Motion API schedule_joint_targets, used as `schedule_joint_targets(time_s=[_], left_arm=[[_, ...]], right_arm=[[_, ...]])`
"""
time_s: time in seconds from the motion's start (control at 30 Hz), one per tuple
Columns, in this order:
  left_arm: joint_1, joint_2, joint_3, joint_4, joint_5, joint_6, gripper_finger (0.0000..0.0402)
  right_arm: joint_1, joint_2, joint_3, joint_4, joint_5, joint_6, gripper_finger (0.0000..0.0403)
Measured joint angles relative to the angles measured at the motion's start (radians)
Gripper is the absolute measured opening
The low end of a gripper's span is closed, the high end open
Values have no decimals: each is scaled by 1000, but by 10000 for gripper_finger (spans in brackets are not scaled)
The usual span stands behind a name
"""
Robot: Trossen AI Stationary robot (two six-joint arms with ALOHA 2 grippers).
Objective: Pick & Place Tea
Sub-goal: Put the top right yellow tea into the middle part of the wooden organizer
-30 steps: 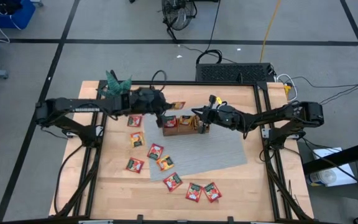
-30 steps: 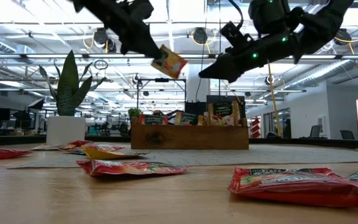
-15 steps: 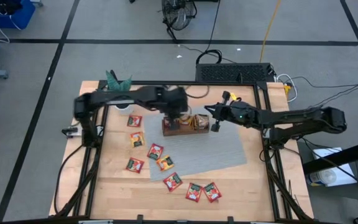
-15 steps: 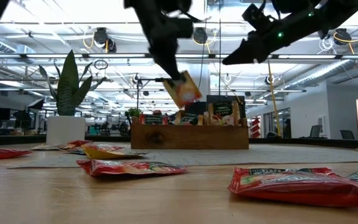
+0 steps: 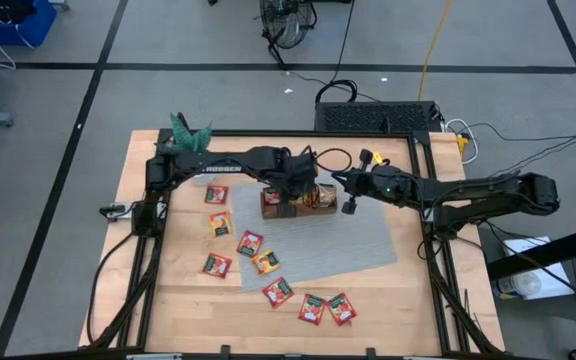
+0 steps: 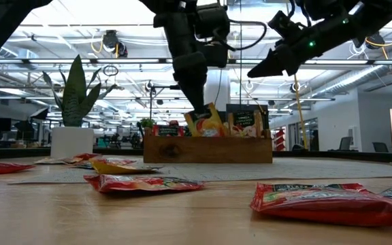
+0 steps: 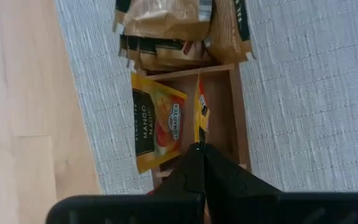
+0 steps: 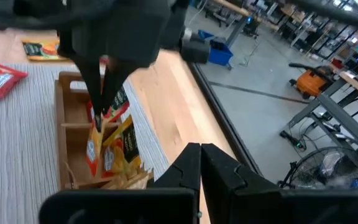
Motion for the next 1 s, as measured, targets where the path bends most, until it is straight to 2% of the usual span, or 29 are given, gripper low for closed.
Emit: schedule_joint_targets(time_s=[0.2, 0.53, 0.8, 1.0], left_arm=[[6, 32, -2, 8, -1, -10, 0], [19, 73, -1, 34, -5, -11, 0], [18, 68, -2, 28, -105, -4, 3], [16, 64, -2, 33, -124, 25, 4]], right_arm=[[0, 0, -55, 126, -1, -20, 0], [0, 0, -60, 127, -2, -26, 0], [0, -1, -60, 127, -3, -26, 0], [0, -1, -60, 127, -3, -26, 0]])
